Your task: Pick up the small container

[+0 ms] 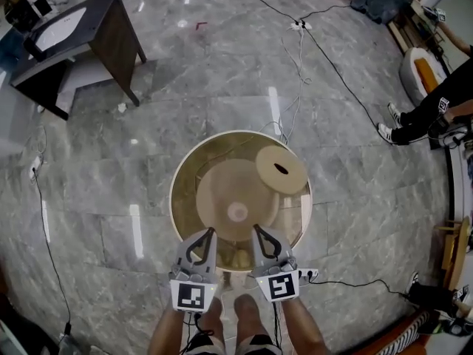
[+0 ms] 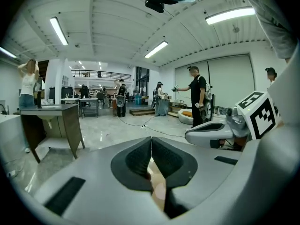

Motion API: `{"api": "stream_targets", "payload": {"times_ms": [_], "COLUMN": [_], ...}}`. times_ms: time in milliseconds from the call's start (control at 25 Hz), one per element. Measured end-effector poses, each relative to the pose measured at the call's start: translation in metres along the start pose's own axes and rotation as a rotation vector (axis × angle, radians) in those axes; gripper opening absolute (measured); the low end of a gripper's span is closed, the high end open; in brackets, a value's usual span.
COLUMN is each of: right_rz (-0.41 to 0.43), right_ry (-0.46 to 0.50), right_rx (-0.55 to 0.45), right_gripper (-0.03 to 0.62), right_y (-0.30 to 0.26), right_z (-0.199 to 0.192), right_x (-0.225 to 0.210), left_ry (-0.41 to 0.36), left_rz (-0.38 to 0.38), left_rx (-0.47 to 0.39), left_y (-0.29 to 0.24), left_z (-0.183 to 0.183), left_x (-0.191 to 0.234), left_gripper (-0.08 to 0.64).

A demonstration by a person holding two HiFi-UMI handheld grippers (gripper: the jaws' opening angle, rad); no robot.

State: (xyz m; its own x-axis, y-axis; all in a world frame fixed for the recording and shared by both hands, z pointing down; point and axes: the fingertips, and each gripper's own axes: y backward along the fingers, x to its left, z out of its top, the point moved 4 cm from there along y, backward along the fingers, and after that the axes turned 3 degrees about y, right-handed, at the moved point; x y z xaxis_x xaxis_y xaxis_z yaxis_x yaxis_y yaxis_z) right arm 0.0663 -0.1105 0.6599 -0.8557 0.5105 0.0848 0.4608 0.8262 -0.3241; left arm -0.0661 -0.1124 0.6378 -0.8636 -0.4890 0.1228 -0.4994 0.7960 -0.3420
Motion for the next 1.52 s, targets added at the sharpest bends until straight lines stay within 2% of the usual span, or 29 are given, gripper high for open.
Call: {"api": "stream_targets", "payload": {"times_ms": [320, 600, 640, 680, 800, 880, 1200, 1520], "right_rz": [0.047, 0.086, 0.101, 0.114, 0.134, 0.145, 0.158, 0.169], "right_ry": [-0.011, -0.027, -0.033, -0.035, -0.022, -0.018, -0.013, -0.012], "right_rx": [0.024, 0.041, 0.048, 0.056, 0.076, 0.091, 0.137, 0.152], "right_gripper": [0.002, 0.002, 0.027, 0.083, 0.102, 0.137, 0.158, 0.158], "right_y": [-0.034, -0.061, -0.065, -0.069, -0.080, -0.088, -0.116, -0.136], "right_z": [-0.080, -0.115, -0.119, -0.124, -0.136, -0.146, -0.192, -0.221], "right_x": [0.002, 0.001, 0.003, 0.004, 0.007, 0.010, 0.016, 0.022], "left_ry": [0.013, 0.039, 0.044, 0.047, 0.052, 0.055, 0.100, 0.109], "left_rz": [0.027, 0.051, 0.054, 0.057, 0.063, 0.069, 0.081, 0.084], "left_rx": [0.035, 0.058, 0.060, 0.062, 0.068, 0.076, 0.111, 0.140], "left_y": [-0.034, -0.049, -0.051, -0.053, -0.057, -0.059, -0.069, -0.082], "left_z": [-0.076, -0.102, -0.105, -0.107, -0.114, -0.118, -0.149, -0.180], "left_x": [0.004, 0.014, 0.016, 0.017, 0.022, 0.027, 0.039, 0.051], "left_gripper": [0.018, 0.018, 0.018, 0.018, 0.018, 0.018, 0.018, 0.018]}}
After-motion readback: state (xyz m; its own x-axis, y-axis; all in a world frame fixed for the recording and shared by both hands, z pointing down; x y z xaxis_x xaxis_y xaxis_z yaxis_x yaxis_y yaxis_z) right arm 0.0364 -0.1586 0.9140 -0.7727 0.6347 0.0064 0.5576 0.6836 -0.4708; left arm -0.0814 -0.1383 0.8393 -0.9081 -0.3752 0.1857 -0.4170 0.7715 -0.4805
